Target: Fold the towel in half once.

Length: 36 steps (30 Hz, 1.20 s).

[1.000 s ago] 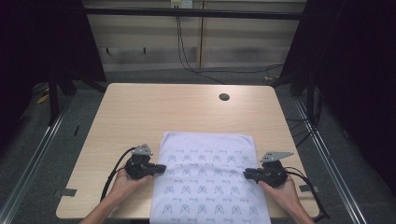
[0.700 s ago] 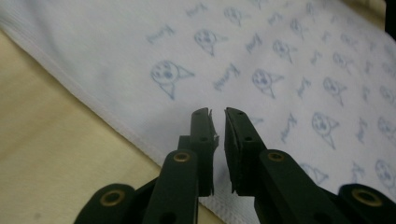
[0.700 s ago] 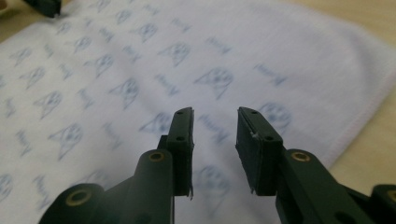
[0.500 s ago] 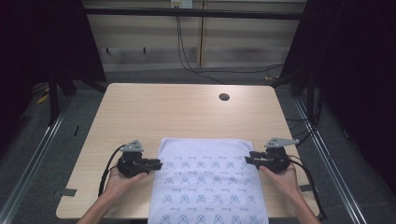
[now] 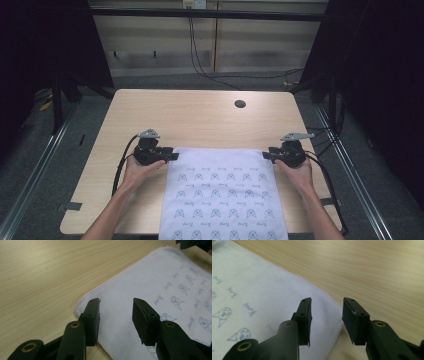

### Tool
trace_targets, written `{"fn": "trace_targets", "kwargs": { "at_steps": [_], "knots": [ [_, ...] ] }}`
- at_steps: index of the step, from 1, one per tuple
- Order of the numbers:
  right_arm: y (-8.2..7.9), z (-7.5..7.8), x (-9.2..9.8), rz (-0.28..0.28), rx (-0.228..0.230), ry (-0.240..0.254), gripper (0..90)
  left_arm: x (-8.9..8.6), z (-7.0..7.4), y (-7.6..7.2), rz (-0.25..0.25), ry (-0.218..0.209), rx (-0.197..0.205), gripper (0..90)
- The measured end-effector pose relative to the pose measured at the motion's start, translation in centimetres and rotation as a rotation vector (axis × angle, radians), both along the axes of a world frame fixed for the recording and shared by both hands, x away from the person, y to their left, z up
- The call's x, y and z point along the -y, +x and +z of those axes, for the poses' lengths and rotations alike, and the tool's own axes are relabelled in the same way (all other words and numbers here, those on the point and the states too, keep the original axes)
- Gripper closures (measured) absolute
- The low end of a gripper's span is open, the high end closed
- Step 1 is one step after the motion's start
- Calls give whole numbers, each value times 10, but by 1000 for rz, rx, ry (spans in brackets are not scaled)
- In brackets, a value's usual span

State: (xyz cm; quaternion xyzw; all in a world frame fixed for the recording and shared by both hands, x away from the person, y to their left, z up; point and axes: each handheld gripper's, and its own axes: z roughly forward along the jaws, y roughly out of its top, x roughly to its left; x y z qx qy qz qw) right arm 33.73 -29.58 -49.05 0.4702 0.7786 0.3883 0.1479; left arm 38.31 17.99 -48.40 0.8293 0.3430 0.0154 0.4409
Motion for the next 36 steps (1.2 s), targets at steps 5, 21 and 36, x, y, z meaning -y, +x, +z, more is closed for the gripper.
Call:
{"fn": "trace_targets", "kwargs": {
  "at_steps": [5, 21, 36],
  "knots": [
    [5, -10, -2, 2, -17, -66, 551, -3, -5, 3, 25, 18, -4, 564],
    [5, -13, -7, 21, -35, -25, 852, 13, -19, 7, 33, 73, -26, 585],
    [19, 61, -3, 32, 128, 197, 860, -1, 30, 10, 55, -96, 79, 870]
  ]
}}
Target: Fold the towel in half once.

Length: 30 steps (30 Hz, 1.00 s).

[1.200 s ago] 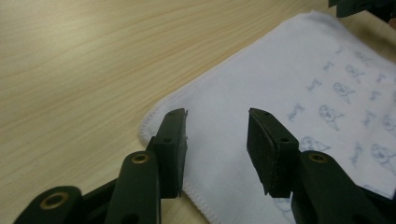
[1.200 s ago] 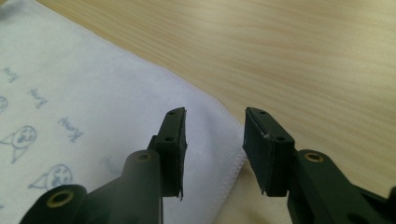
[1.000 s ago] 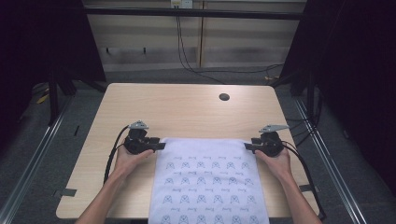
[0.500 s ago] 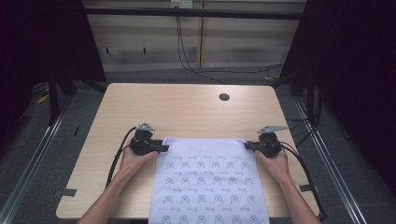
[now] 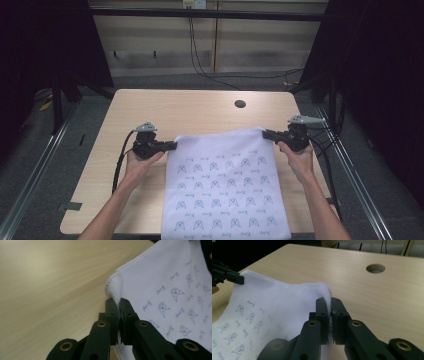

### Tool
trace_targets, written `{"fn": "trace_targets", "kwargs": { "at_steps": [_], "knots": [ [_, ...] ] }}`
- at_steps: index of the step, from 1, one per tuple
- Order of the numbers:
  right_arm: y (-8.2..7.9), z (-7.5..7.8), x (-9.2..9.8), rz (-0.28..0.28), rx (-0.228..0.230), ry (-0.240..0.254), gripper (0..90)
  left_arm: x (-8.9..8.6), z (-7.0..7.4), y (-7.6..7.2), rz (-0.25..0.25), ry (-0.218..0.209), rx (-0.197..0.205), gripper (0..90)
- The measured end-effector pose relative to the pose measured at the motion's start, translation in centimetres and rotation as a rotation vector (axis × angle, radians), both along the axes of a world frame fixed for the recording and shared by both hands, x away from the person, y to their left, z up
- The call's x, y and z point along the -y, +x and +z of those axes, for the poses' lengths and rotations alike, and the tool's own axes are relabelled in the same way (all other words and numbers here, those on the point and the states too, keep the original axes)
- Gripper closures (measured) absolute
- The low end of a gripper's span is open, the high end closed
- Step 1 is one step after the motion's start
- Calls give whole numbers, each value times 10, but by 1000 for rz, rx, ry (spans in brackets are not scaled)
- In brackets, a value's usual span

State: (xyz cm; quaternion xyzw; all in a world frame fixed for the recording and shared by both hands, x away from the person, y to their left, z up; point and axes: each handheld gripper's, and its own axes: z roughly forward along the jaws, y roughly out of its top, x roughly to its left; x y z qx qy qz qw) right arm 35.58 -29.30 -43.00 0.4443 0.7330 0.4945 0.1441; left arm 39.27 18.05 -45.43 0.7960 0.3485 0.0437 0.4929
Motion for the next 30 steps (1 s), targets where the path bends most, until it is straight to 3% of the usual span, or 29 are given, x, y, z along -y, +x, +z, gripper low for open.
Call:
{"fn": "trace_targets", "kwargs": {
  "at_steps": [2, 3, 4, 11, 13, 16, 18, 20, 24, 27, 30],
  "knots": [
    [8, 11, 2, -13, 12, -4, 862, -2, 14, 7, 11, -7, 23, 871],
    [8, 11, 2, -13, 12, -4, 862, -2, 14, 7, 11, -7, 23, 871],
    [15, 22, 5, -28, 32, -3, 863, -4, 29, 13, 28, -15, 51, 872],
    [32, 65, 14, -78, 102, 17, 864, -3, 85, 31, 50, -79, 149, 872],
    [36, 79, 16, -87, 128, 23, 864, -2, 102, 34, 55, -79, 182, 872],
    [35, 93, 18, -97, 156, 44, 865, -1, 109, 32, 48, -98, 194, 872],
    [31, 98, 18, -87, 168, 57, 865, -1, 107, 26, 29, -98, 194, 872],
    [23, 94, 17, -64, 164, 47, 865, 1, 98, 17, 3, -77, 184, 872],
    [-3, 72, 17, -11, 132, 43, 866, -4, 69, -11, -66, -66, 137, 872],
    [-31, 52, 18, 34, 91, 47, 866, -6, 53, -30, -104, -18, 118, 872],
    [-55, 36, 17, 65, 50, 42, 866, -12, 39, -54, -140, -24, 75, 872]
  ]
}}
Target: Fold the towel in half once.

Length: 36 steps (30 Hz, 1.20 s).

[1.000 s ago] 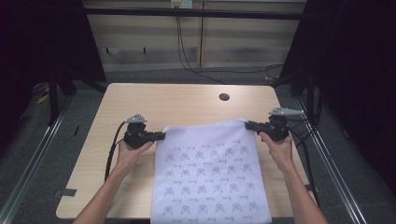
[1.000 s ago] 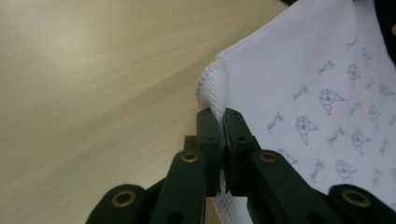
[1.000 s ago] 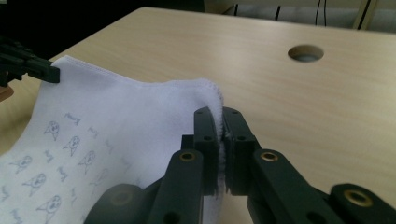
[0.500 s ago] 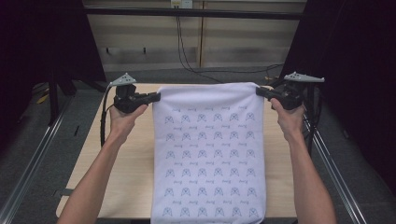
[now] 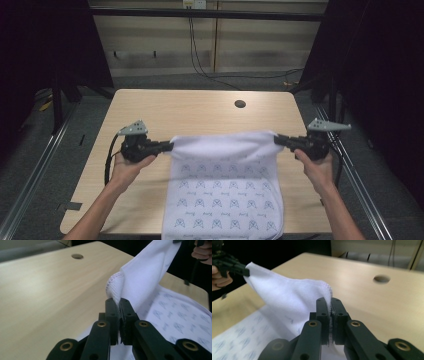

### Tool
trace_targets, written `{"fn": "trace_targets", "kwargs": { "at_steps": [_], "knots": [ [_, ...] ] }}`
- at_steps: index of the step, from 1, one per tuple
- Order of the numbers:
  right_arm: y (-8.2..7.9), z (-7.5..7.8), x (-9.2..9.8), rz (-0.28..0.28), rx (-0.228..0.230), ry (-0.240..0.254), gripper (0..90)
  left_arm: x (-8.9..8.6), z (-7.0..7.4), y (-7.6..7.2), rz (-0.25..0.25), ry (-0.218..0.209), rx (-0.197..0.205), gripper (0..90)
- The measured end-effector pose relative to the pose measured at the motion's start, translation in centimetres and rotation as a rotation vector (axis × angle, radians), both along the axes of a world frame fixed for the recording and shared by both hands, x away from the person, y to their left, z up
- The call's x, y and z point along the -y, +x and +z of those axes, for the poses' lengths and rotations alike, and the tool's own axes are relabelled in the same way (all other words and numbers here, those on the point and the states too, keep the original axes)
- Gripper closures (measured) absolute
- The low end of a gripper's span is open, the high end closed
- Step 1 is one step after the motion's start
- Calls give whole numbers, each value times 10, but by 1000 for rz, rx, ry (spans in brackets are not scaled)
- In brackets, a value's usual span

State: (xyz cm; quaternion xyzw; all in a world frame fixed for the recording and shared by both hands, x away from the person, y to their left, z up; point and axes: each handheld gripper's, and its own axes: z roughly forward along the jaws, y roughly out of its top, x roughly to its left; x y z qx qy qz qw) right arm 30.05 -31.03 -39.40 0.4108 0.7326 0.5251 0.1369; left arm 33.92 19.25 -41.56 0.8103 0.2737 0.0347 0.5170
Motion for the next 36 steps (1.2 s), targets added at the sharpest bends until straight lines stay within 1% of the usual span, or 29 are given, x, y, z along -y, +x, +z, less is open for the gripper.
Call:
{"fn": "trace_targets", "kwargs": {
  "at_steps": [1, 2, 3, 4, 5, 6, 7, 8, 9, 12, 13, 15, 16, 18, 19, 20, 21, 22, 23, 25, 26, 27, 28, 29, 32, 33, 34, 35, 36],
  "knots": [
    [-12, -7, -1, 15, -18, -1, 866, -2, -4, -8, -13, 11, -10, 872],
    [-22, -12, -3, 32, -32, -14, 866, -4, -8, -17, -24, 25, -12, 871],
    [-31, -16, -5, 44, -47, -35, 866, -6, -13, -24, -36, 30, -28, 871],
    [-41, -21, -7, 58, -61, -41, 866, -9, -18, -32, -41, 31, -49, 871],
    [-51, -27, -9, 74, -76, -45, 866, -10, -21, -37, -44, 36, -56, 871],
    [-58, -31, -10, 84, -90, -53, 866, -12, -29, -46, -58, 50, -80, 871],
    [-68, -39, -12, 94, -119, -58, 866, -13, -35, -52, -69, 50, -98, 871],
    [-76, -46, -14, 106, -142, -74, 866, -13, -42, -59, -83, 58, -123, 871],
    [-83, -53, -16, 114, -168, -87, 866, -12, -49, -65, -93, 78, -142, 871],
    [-102, -71, -21, 143, -237, -125, 866, -5, -61, -82, -152, 146, -174, 870],
    [-107, -78, -23, 146, -269, -121, 865, -4, -63, -85, -165, 152, -188, 870],
    [-113, -86, -26, 153, -308, -155, 865, -2, -69, -88, -185, 174, -213, 869],
    [-115, -88, -28, 158, -313, -183, 865, -2, -73, -88, -184, 189, -227, 868],
    [-113, -90, -30, 159, -325, -211, 865, 1, -78, -86, -182, 220, -239, 868],
    [-110, -93, -32, 158, -334, -239, 866, 2, -79, -86, -177, 218, -236, 869],
    [-108, -95, -32, 153, -340, -257, 866, 3, -79, -84, -179, 231, -230, 869],
    [-105, -97, -32, 157, -350, -251, 867, 4, -79, -83, -178, 237, -224, 870],
    [-103, -97, -31, 153, -355, -256, 867, 4, -80, -81, -169, 238, -218, 870],
    [-101, -97, -30, 147, -356, -262, 868, 5, -79, -80, -164, 249, -202, 871],
    [-97, -98, -30, 135, -351, -263, 869, 7, -78, -74, -101, 289, -146, 873],
    [-95, -98, -30, 126, -348, -264, 869, 9, -78, -70, -92, 294, -128, 874],
    [-92, -98, -30, 122, -350, -263, 869, 9, -78, -66, -86, 293, -135, 875],
    [-90, -98, -30, 119, -346, -262, 869, 10, -79, -59, -75, 292, -129, 875],
    [-86, -98, -30, 109, -344, -263, 869, 11, -78, -51, -56, 301, -128, 875],
    [-75, -99, -29, 96, -342, -262, 869, 13, -79, -35, -22, 295, -124, 875],
    [-72, -99, -28, 93, -338, -262, 869, 14, -80, -30, -21, 292, -125, 875],
    [-70, -99, -27, 88, -335, -261, 869, 17, -81, -25, -8, 280, -126, 875],
    [-69, -99, -26, 86, -339, -260, 869, 17, -81, -22, -4, 275, -131, 875],
    [-68, -98, -25, 81, -339, -271, 869, 19, -82, -18, -7, 265, -147, 875]
  ]
}}
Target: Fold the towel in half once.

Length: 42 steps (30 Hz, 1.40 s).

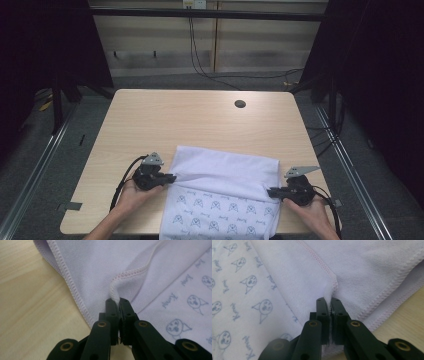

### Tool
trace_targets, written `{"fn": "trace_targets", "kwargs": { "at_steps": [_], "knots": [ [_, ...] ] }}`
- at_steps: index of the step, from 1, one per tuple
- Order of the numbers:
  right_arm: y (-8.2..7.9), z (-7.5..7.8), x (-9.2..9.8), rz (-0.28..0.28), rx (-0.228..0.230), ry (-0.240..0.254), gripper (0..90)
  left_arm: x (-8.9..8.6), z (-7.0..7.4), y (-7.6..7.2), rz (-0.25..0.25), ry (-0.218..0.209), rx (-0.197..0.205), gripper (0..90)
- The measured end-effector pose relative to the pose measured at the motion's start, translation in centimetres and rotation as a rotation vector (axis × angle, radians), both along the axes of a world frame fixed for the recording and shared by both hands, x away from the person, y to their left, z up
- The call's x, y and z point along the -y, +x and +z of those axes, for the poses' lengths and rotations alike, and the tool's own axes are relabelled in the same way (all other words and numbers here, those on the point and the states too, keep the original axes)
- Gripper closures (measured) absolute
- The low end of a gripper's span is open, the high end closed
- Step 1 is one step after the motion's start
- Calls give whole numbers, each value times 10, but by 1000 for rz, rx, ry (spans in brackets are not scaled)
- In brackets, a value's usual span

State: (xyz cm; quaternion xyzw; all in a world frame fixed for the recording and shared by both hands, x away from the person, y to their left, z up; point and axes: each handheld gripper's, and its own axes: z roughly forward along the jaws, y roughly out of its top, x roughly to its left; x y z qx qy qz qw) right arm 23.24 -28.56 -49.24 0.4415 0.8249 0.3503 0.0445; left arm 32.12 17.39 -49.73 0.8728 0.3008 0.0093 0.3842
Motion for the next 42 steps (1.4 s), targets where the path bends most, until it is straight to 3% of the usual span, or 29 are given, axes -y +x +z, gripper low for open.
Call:
{"fn": "trace_targets", "kwargs": {
  "at_steps": [6, 15, 18, 19, 20, 21, 23, 25, 31, 32, 33, 36, 40, 42],
  "knots": [
    [5, 0, 7, -22, 20, -28, 869, 11, -1, 10, 9, 3, 16, 875],
    [34, 0, 14, -74, 28, -43, 868, 21, -1, 35, 41, 22, 44, 875],
    [57, -1, 12, -90, 49, -67, 868, 22, -2, 47, 67, 26, 53, 876],
    [57, -1, 12, -90, 49, -67, 868, 21, -3, 52, 89, 6, 44, 876],
    [68, -1, 11, -94, 58, -71, 867, 18, -4, 61, 117, -11, 24, 876],
    [68, -1, 11, -94, 58, -71, 867, 18, -4, 61, 117, -11, 24, 876],
    [78, -2, 8, -102, 61, -68, 867, 18, -3, 66, 126, 22, 56, 876],
    [87, -3, 6, -108, 68, -67, 867, 17, -3, 70, 141, 31, 63, 876],
    [115, -5, 1, -122, 71, -48, 867, 11, -3, 91, 186, 32, 68, 876],
    [128, -6, -1, -130, 75, -34, 867, 9, -3, 94, 192, 36, 67, 876],
    [128, -6, -1, -130, 75, -34, 867, 8, -3, 98, 202, 38, 72, 876],
    [152, -8, -9, -157, 75, -30, 867, 2, -4, 113, 236, 41, 75, 876],
    [171, -7, -16, -167, 84, -47, 867, 0, -6, 130, 274, 26, 74, 876],
    [181, -7, -19, -198, 83, -54, 867, 0, -6, 138, 284, 26, 82, 876]
  ]
}}
